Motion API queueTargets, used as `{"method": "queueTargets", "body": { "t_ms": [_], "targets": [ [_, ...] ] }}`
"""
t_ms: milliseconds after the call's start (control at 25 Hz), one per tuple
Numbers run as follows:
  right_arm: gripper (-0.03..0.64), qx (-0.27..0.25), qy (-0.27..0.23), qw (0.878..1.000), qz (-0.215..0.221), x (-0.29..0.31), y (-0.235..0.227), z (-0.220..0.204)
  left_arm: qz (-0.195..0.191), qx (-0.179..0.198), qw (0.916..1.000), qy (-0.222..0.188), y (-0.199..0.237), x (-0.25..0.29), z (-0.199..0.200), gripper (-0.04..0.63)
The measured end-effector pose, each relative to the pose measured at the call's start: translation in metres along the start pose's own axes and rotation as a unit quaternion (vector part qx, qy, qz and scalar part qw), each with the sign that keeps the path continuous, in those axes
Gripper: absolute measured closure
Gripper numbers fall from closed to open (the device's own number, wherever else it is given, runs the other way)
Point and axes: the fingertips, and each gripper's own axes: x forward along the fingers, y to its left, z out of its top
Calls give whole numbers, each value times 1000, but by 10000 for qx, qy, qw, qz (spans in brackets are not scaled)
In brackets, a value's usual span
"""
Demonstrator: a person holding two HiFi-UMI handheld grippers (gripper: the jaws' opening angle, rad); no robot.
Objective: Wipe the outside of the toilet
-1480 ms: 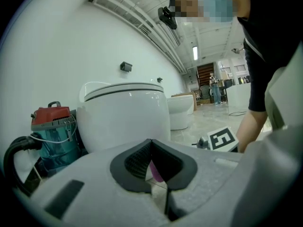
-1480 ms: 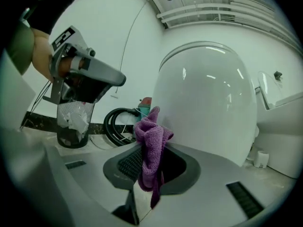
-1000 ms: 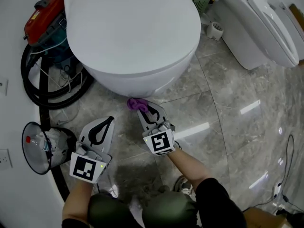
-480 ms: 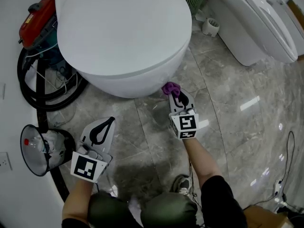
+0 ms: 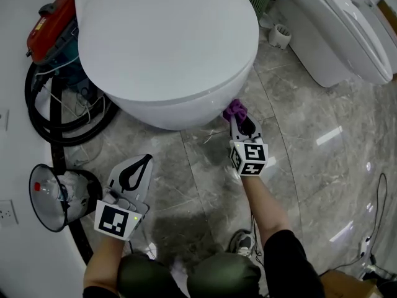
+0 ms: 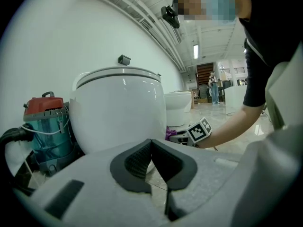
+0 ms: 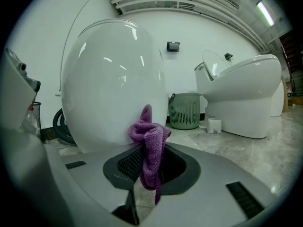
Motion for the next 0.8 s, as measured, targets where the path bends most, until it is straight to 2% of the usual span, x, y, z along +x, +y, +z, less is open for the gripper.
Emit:
{"method": "queueTargets", "body": {
  "t_ms": [200,440,680,800],
  "targets": [
    [538,197,-215,9996,-10,-24,2,15,79,-38,9999,-89,13,-1,-4,592],
    [538,3,-473,9987,197,-69,14,50,123,109,9998,-145,24,-3,-5,592],
    [538,-160,-692,9962,495,-112,40,98,263,309,9991,-128,41,-13,10,592],
    [538,3,-665,9961,579,-130,50,121,338,281,9989,-160,50,-20,26,592]
  ]
}}
